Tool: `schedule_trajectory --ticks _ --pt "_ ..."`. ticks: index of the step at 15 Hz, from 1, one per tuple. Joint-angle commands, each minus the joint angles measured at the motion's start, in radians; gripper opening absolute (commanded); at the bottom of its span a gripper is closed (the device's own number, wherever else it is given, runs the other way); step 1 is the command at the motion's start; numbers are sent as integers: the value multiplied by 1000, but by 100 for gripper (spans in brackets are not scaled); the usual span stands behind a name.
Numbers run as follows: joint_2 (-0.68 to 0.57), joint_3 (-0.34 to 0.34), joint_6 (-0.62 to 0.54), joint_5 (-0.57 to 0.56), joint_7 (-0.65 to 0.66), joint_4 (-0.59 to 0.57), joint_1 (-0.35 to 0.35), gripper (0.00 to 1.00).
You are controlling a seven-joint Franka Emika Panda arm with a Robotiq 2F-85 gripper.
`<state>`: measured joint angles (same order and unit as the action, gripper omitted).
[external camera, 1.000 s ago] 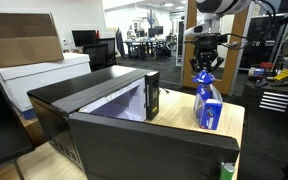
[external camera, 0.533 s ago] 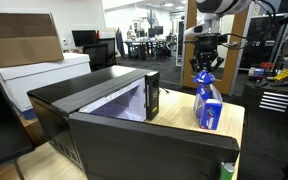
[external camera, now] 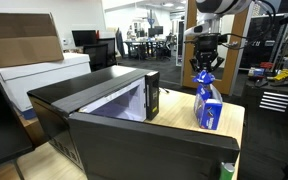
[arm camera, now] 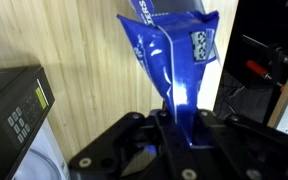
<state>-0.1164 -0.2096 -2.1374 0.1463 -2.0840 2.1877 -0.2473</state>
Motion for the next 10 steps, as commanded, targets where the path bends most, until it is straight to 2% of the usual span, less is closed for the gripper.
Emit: schedule_trajectory --ticks 1,2,10 --pt "0 6 2 -1 1 -1 -6 12" --pt "0 6 2 -1 1 -1 -6 3" --pt "-23 5 -8 -17 -45 -25 -13 3"
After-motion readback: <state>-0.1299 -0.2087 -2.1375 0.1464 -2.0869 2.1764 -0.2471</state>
